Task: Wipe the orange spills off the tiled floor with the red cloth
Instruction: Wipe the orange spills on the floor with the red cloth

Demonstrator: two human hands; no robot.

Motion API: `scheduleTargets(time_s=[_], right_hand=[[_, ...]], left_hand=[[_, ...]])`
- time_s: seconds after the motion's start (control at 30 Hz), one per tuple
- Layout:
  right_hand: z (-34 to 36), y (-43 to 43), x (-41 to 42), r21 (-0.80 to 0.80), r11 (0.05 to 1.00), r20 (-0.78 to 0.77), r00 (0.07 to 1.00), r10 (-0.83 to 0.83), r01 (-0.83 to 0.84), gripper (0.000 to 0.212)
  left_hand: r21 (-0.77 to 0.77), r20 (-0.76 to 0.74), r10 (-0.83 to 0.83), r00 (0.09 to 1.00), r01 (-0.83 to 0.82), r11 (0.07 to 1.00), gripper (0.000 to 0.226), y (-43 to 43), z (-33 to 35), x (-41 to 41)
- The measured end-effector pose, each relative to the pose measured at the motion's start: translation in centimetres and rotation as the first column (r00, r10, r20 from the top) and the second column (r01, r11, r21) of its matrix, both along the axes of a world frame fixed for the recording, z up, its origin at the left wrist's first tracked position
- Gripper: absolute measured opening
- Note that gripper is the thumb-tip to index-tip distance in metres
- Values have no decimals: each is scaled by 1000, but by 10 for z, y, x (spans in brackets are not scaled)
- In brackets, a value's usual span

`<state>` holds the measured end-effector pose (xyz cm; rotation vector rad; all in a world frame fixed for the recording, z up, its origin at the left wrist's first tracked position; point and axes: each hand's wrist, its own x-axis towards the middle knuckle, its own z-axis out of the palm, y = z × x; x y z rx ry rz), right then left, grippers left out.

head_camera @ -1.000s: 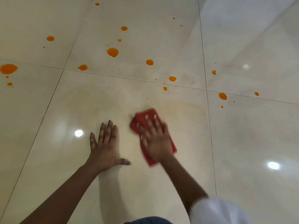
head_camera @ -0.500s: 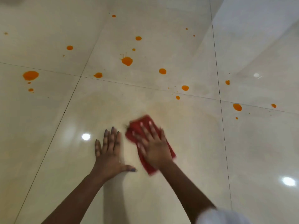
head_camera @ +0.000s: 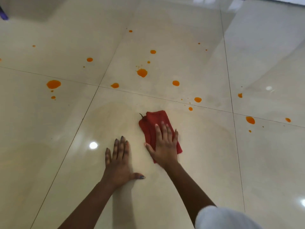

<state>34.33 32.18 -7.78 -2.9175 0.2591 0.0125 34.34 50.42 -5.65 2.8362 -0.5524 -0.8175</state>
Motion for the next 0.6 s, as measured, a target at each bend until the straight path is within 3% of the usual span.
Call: scheduleTargets(time_s=[0.17,0.23,0.27,0.33,0.4,0.43,0.47,0.53,0.6], right_hand=[[23,18,-3,-13,999,-14,999,-30,30,45],[45,9,11,258,957,-20,991,-133,134,30],[57,1,16,472,852,-59,973,-224,225,28],[76,-24,20,763,525,-155,896,-417,377,28],[86,-59,18,856,244,-266,793,-548,455,24],[87,-75,16,846,199,-305,755,-580,495,21],[84,-89,13,788,272,-307,736,-604,552,21],[75,-107,5,558,507,-261,719,-644,657,34],[71,-103,3,469,671,-198,809,-554,574,41]], left_hand=[[74,-15,6,1000,-5,997,144,-3,7,-4],[101,-29,10,1000,-7,995,131,-3,10,-1],[105,-46,12,999,-7,994,127,-3,12,0],[116,-74,-8,997,17,993,127,-2,14,3],[150,-87,-43,995,55,987,138,-3,19,5],[161,-100,-59,993,74,984,138,-3,21,7],[163,-111,-72,991,90,983,130,-4,23,8],[144,-126,-91,988,109,983,112,-7,28,10],[141,-111,-119,987,134,981,105,-12,32,13]])
